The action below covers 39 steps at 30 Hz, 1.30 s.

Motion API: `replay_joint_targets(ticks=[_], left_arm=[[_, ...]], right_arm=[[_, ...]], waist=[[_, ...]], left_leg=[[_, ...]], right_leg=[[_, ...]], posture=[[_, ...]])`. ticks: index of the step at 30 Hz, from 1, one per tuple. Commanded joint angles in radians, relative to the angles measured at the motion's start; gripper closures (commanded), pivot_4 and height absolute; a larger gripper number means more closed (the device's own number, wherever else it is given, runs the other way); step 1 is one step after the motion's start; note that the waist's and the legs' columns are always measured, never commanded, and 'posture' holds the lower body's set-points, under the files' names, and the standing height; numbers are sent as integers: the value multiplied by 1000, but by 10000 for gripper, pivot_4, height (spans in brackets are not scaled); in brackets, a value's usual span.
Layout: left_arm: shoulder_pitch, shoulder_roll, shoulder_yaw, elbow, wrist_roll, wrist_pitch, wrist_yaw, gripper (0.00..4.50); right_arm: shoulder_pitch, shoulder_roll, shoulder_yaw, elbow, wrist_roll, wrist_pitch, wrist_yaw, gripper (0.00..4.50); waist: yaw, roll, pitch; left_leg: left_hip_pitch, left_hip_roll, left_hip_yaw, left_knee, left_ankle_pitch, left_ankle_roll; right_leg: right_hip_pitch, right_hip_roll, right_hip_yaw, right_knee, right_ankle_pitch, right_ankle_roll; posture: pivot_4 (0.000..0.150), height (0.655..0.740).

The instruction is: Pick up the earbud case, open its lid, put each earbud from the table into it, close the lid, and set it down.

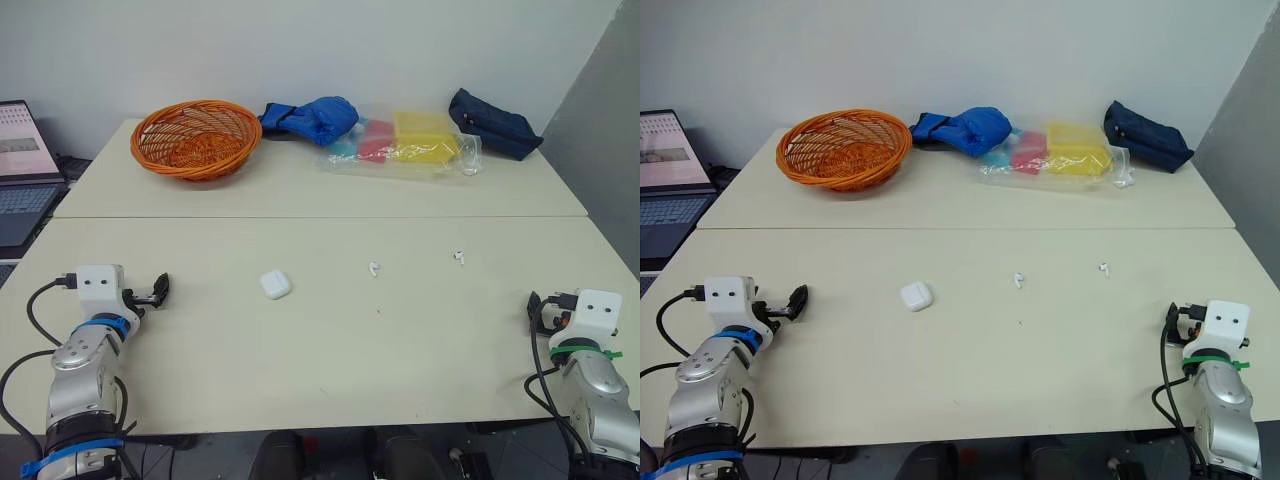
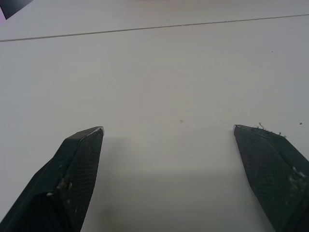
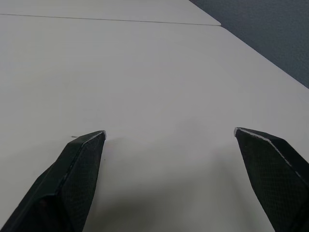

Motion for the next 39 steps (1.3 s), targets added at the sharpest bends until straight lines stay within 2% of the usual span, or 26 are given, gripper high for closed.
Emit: replay_joint_targets(ticks=[1, 7, 10, 16, 19, 22, 25, 28, 31, 39], left_arm=[[-13, 13, 15, -17, -17, -11, -17, 0], [-12, 33, 7, -77, -85, 12, -147, 0], [-3, 63, -24, -150, -122, 47, -266, 0], [2, 127, -50, -230, -167, 122, -413, 0], [-10, 187, -108, -313, -191, 160, -554, 0], [-24, 240, -180, -366, -223, 219, -691, 0], [-47, 259, -237, -368, -220, 239, -767, 0], [-95, 239, -317, -323, -167, 195, -812, 0], [-174, 177, -405, -188, -84, 104, -823, 0], [-269, 101, -461, 76, 30, -89, -818, 0]], right_arm=[[-14, -23, -22, -39, 5, -1, 9, 273], [-4, -32, -12, -76, 45, 8, 80, 273], [-23, -81, 56, -89, 36, 9, 180, 273], [-56, -167, 138, -108, 59, 29, 336, 273], [-73, -221, 159, -143, 140, 53, 485, 273], [-96, -260, 184, -238, 294, 146, 643, 273], [-118, -307, 228, -302, 362, 204, 747, 273], [-164, -332, 294, -354, 420, 269, 820, 273], [-244, -322, 397, -414, 461, 337, 864, 273], [-311, -304, 473, -474, 477, 396, 851, 273]], waist=[[0, 0, 0], [0, 0, 0], [-1, 0, 0], [-1, 0, 0], [0, 0, 0], [1, 0, 1], [1, 0, 1], [1, 0, 1], [3, 0, 1], [5, 0, 1]], left_leg=[[0, 0, 0, 0, 0, 0], [0, 0, 0, 0, 0, 0], [0, 0, 0, 0, 0, 0], [0, 0, 0, 1, 0, 0], [0, -1, 0, 1, 0, 0], [0, 0, 0, 1, 0, 0], [0, 0, -1, 1, 0, 0], [0, -1, -1, 2, 0, 0], [0, -1, -1, 2, 0, 0], [-2, 0, -3, 3, 0, 0]], right_leg=[[0, 0, 0, 0, 0, 0], [0, 1, 0, 0, 1, 2], [0, 1, 0, 0, 1, 2], [0, 4, 0, 1, 0, -1], [0, 5, 0, 0, 0, -1], [0, 6, 0, 0, 0, -1], [0, 6, 0, 1, -1, -1], [0, 7, 0, 1, -1, -2], [0, 8, 0, 1, -1, -2], [-1, 13, 0, 1, 1, -1]], posture=[[1500, 7400], [1500, 7400], [1500, 7400], [1500, 7400], [1500, 7400], [1500, 7400], [1500, 7400], [1500, 7400], [1500, 7400], [1500, 7400]])
